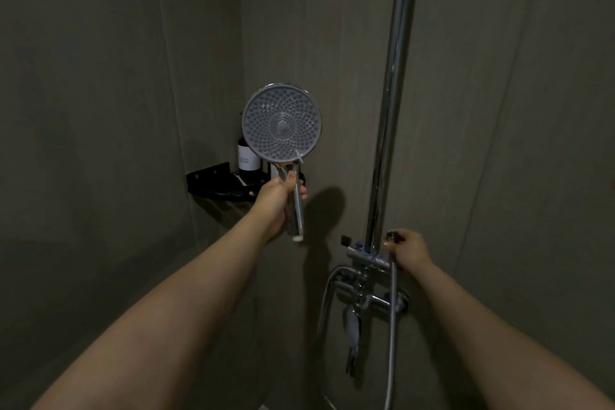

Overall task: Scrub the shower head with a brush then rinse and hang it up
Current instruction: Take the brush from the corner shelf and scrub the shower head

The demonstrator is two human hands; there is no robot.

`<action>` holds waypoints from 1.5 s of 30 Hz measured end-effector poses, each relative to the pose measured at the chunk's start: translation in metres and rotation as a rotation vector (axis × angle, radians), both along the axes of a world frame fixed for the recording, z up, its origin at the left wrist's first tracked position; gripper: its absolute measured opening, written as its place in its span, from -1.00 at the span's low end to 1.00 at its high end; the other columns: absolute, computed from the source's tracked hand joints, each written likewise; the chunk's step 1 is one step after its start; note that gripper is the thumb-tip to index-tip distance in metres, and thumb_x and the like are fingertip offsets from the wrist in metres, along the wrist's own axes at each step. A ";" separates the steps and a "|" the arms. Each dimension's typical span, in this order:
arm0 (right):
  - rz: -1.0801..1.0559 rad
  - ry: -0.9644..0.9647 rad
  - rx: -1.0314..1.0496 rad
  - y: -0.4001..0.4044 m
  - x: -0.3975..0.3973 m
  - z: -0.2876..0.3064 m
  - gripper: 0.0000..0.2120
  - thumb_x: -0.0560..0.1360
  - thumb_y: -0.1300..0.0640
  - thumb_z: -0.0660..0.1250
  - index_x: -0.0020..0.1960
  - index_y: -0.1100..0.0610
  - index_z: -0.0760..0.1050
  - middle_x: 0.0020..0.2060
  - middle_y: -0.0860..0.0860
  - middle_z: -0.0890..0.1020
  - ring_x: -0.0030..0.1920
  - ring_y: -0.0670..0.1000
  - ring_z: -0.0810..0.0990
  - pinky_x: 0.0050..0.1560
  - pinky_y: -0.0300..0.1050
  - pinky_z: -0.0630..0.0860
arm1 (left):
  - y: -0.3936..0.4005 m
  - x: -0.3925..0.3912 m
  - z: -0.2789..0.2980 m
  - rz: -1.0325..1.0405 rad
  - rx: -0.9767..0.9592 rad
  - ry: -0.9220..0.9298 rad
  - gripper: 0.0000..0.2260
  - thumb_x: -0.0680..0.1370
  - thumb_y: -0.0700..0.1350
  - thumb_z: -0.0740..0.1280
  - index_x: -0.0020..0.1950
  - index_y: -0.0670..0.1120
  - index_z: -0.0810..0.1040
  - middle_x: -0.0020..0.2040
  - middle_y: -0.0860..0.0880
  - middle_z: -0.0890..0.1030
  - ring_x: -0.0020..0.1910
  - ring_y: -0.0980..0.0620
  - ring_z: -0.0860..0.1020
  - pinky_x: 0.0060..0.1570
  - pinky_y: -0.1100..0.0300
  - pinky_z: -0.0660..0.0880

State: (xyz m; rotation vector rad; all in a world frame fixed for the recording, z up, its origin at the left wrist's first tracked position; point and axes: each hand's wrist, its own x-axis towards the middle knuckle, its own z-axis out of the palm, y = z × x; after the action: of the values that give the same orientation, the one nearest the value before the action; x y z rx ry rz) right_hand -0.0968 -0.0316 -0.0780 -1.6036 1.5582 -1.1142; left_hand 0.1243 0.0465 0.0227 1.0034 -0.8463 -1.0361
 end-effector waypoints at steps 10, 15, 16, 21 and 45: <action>-0.106 0.113 0.086 -0.029 -0.024 -0.009 -0.73 0.43 0.34 0.39 0.12 0.36 0.55 0.04 0.27 0.63 0.09 0.18 0.59 -0.05 -0.17 0.36 | -0.021 -0.006 -0.007 -0.003 0.028 -0.004 -0.81 0.64 -0.16 0.09 -0.10 -0.17 0.42 -0.23 -0.10 0.43 -0.25 0.03 0.44 -0.01 0.15 0.48; -0.125 0.208 0.151 -0.035 -0.023 -0.012 -0.75 0.43 0.29 0.40 0.06 0.40 0.56 0.01 0.29 0.64 0.05 0.19 0.61 -0.11 -0.12 0.40 | -0.023 -0.004 -0.011 -0.003 0.061 -0.036 -0.82 0.63 -0.13 0.10 0.02 -0.22 0.42 -0.23 -0.11 0.45 -0.24 0.01 0.46 -0.07 0.20 0.46; -0.129 0.222 0.164 -0.036 -0.022 -0.012 -0.75 0.43 0.29 0.40 0.06 0.41 0.56 0.01 0.30 0.63 0.05 0.19 0.61 -0.11 -0.11 0.41 | -0.023 -0.004 -0.011 -0.004 0.064 -0.041 -0.81 0.64 -0.13 0.10 0.08 -0.23 0.40 -0.22 -0.11 0.45 -0.24 0.01 0.46 -0.07 0.21 0.46; -0.096 0.264 0.202 -0.037 -0.020 -0.018 -0.75 0.41 0.29 0.43 0.03 0.40 0.57 0.00 0.28 0.64 0.03 0.17 0.61 -0.16 -0.18 0.35 | -0.023 -0.004 -0.013 -0.001 0.055 -0.035 -0.83 0.64 -0.14 0.09 0.14 -0.22 0.35 -0.22 -0.10 0.42 -0.24 0.03 0.44 -0.19 0.26 0.49; -0.078 0.357 0.175 -0.037 -0.009 -0.015 -0.86 0.41 0.34 0.30 -0.22 0.44 0.53 -0.23 0.27 0.62 -0.10 0.22 0.63 -0.29 -0.18 0.36 | -0.020 0.011 -0.025 0.039 0.067 -0.015 -0.79 0.64 -0.15 0.09 -0.15 -0.16 0.40 -0.25 -0.11 0.42 -0.25 0.03 0.44 -0.13 0.21 0.45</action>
State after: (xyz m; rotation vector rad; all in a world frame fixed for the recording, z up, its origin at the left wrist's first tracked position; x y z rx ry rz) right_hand -0.1057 -0.0687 -0.0934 -1.6986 1.9038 -0.7312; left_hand 0.1354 0.0265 -0.0020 1.0819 -0.8053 -1.0303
